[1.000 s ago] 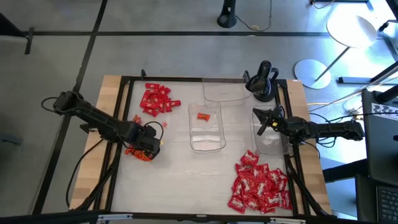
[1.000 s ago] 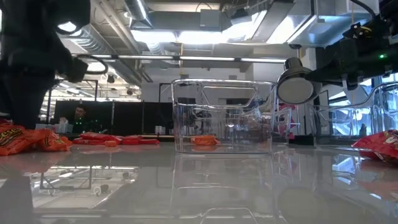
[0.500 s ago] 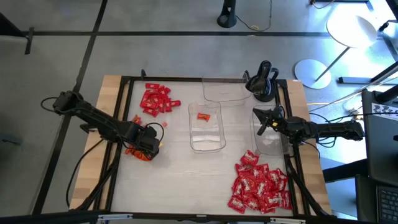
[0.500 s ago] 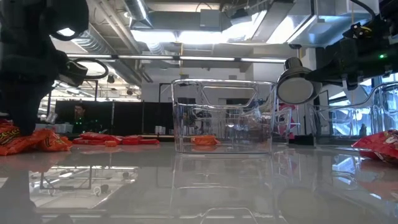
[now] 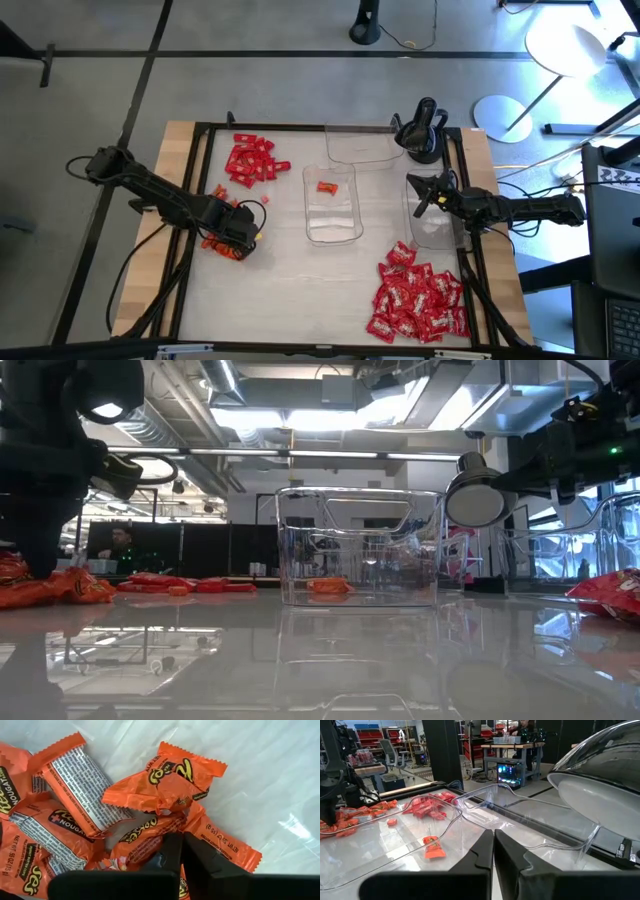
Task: Sort candy
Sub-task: Put the orange chocolate into the bottom left transparent bin
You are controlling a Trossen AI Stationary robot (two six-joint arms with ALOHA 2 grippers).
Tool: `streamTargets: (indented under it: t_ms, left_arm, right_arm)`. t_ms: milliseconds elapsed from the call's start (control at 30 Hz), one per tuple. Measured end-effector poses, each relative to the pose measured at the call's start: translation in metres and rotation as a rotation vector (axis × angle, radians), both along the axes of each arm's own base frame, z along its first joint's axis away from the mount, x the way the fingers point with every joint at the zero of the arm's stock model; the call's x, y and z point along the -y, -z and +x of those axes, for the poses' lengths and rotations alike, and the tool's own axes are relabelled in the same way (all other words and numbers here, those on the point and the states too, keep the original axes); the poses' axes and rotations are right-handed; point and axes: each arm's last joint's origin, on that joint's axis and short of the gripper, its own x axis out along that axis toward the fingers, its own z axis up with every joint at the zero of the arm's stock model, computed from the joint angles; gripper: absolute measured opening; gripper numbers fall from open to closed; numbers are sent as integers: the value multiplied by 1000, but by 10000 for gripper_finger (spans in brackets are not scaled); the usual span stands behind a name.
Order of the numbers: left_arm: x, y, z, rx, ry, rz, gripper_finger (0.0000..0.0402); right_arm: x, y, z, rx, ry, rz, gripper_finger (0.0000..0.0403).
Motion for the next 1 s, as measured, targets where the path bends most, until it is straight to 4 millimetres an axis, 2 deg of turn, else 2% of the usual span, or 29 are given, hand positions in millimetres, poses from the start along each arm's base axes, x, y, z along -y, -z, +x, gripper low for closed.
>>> streamTargets:
  t_ms: [233,600,833,1000]
  left_arm:
    - [2,-10,7,32,20,-8,1]
    - [4,-62,37,227,76,18,0]
    - [-15,-105,63,429,110,72,0]
    - [-38,-125,81,606,114,162,0]
  right_arm:
    - [0,0,0,0,0,0,14]
    - [0,0,0,0,0,0,14]
    - [0,0,0,0,0,0,14]
    - [0,0,0,1,1,0,14]
